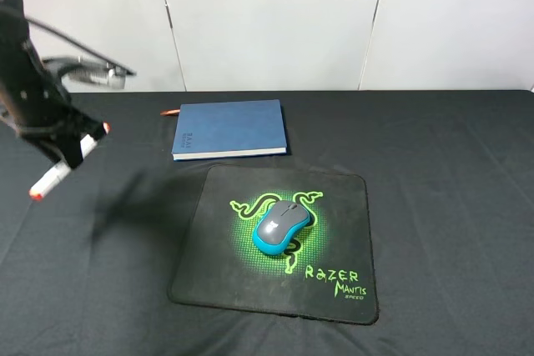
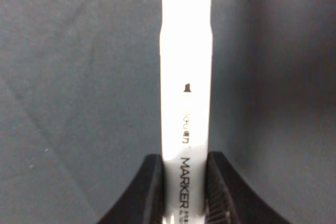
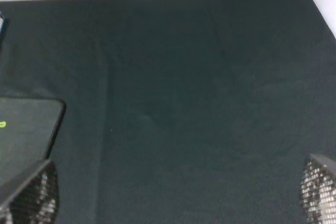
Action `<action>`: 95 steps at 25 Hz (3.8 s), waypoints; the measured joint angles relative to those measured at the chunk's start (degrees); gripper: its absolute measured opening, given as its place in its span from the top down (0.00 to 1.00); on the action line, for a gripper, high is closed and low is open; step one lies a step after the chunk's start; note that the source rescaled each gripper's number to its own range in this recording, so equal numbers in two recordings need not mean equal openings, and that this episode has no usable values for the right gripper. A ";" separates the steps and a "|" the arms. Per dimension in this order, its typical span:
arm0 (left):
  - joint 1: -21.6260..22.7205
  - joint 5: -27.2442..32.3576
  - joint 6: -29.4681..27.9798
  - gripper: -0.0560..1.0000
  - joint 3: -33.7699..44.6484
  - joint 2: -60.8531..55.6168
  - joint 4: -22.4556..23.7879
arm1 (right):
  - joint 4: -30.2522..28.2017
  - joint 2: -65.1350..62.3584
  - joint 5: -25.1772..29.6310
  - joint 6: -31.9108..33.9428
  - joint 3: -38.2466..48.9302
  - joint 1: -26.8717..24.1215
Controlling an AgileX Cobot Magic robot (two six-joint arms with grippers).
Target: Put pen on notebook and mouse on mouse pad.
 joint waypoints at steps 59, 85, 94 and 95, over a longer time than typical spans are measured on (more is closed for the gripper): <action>-19.82 4.65 23.29 0.92 -53.44 41.72 1.88 | 0.00 0.00 0.00 0.00 0.00 0.00; -19.66 13.66 18.90 0.00 -60.00 37.37 0.46 | 0.00 0.00 -0.06 0.00 0.00 0.00; -19.66 13.79 14.52 0.00 -56.35 23.26 -1.50 | 0.00 0.00 -0.06 0.00 0.00 0.00; -19.66 13.79 14.07 0.00 -54.84 21.36 -1.91 | 0.00 0.00 -0.06 0.00 0.00 0.00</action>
